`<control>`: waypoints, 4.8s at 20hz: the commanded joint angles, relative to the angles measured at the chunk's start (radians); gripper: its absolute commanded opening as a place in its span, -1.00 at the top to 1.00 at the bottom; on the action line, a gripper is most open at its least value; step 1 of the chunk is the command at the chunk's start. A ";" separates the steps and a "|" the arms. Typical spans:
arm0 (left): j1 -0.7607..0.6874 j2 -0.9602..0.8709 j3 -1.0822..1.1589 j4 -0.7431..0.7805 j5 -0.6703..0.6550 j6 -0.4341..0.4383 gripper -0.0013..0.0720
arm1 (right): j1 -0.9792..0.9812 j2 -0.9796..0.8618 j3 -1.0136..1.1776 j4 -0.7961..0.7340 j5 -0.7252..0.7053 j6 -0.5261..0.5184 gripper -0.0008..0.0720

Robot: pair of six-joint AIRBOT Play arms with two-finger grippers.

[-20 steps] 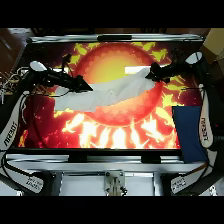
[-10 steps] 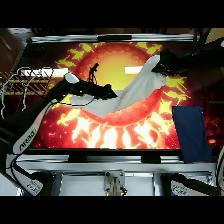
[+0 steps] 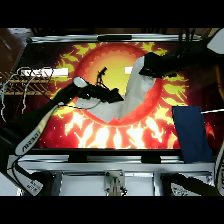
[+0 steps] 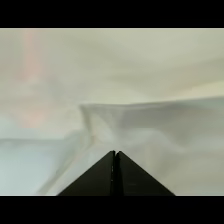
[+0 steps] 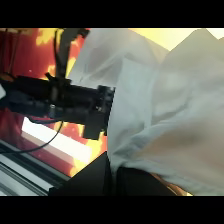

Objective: Fold the shirts.

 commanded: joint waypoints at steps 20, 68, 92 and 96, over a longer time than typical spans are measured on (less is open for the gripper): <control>0.753 0.444 0.000 0.359 -0.275 -0.087 0.87 | 0.140 -0.382 0.000 0.077 -0.257 0.040 -0.70; 0.753 0.444 0.000 0.354 -0.294 -0.031 0.87 | -0.923 0.178 -0.193 -0.420 0.268 0.124 0.86; 0.489 0.437 0.001 0.849 -0.293 -0.127 0.87 | -0.580 0.360 -0.365 -0.479 -0.328 0.128 -0.49; 0.303 0.405 -0.002 1.107 -0.378 -0.286 0.80 | -0.114 0.180 -0.356 -0.567 -0.234 0.153 -0.49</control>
